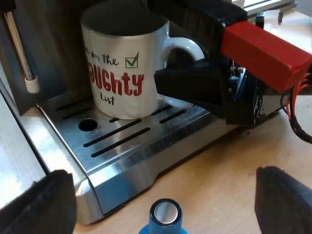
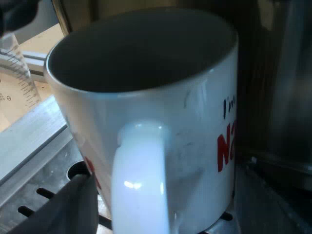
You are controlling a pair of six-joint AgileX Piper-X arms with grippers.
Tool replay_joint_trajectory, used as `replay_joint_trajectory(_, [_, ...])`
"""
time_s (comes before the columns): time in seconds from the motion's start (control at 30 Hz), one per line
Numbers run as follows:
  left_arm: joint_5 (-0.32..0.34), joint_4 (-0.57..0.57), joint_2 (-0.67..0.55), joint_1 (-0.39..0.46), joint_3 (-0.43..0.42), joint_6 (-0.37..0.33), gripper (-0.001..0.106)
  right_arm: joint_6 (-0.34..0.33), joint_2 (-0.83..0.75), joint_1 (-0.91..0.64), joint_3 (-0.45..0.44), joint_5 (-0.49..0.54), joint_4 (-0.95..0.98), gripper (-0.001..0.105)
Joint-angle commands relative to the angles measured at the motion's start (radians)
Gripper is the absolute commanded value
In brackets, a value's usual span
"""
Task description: Remove mug from coffee machine
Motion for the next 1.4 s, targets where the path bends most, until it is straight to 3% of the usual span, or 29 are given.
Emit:
replay_joint_trajectory(0.03, [0.006, -0.017, 0.0, -0.009, 0.0, 0.006, 0.077, -0.005, 0.0, 0.001, -0.009, 0.002, -0.01, 0.062])
replay_joint_trajectory(0.13, [0.006, -0.017, 0.0, -0.015, 0.0, 0.006, 0.077, -0.005, 0.0, 0.001, -0.009, 0.0, -0.01, 0.061])
replay_joint_trajectory(0.23, [0.006, -0.017, 0.0, -0.017, 0.0, 0.006, 0.077, -0.005, 0.0, 0.001, -0.009, -0.002, -0.01, 0.052])
replay_joint_trajectory(0.3, [0.006, -0.017, 0.0, -0.017, 0.0, 0.006, 0.077, -0.005, 0.0, 0.001, -0.009, -0.002, -0.01, 0.032])
replay_joint_trajectory(0.33, [0.006, -0.017, 0.0, -0.017, 0.0, 0.006, 0.077, -0.005, 0.0, 0.001, -0.009, -0.005, -0.01, 0.03])
replay_joint_trajectory(0.37, [0.006, -0.017, 0.0, -0.017, 0.0, 0.006, 0.077, -0.005, 0.0, 0.001, -0.009, -0.01, -0.01, 0.021])
replay_joint_trajectory(0.4, [0.006, -0.017, 0.0, -0.017, 0.0, 0.006, 0.077, -0.005, 0.0, 0.001, -0.009, -0.014, -0.01, 0.021])
replay_joint_trajectory(0.43, [0.006, -0.017, 0.0, -0.017, 0.0, 0.006, 0.077, -0.005, 0.0, 0.001, -0.009, -0.041, -0.01, 0.001])
replay_joint_trajectory(0.77, [0.006, -0.017, 0.0, -0.017, 0.0, 0.006, 0.077, -0.005, -0.023, 0.003, 0.004, -0.041, -0.007, 0.0])
replay_joint_trajectory(1.07, [0.006, -0.017, 0.0, -0.017, 0.0, 0.006, 0.077, -0.005, -0.154, 0.02, 0.139, -0.021, 0.051, 0.0])
replay_joint_trajectory(1.27, [0.006, -0.04, 0.0, -0.017, 0.0, 0.006, 0.077, -0.005, -0.256, 0.07, 0.238, 0.044, 0.051, 0.0])
replay_joint_trajectory(1.4, [0.045, -0.045, 0.0, -0.017, 0.0, 0.006, 0.077, -0.005, -0.332, 0.104, 0.296, 0.079, 0.051, 0.0])
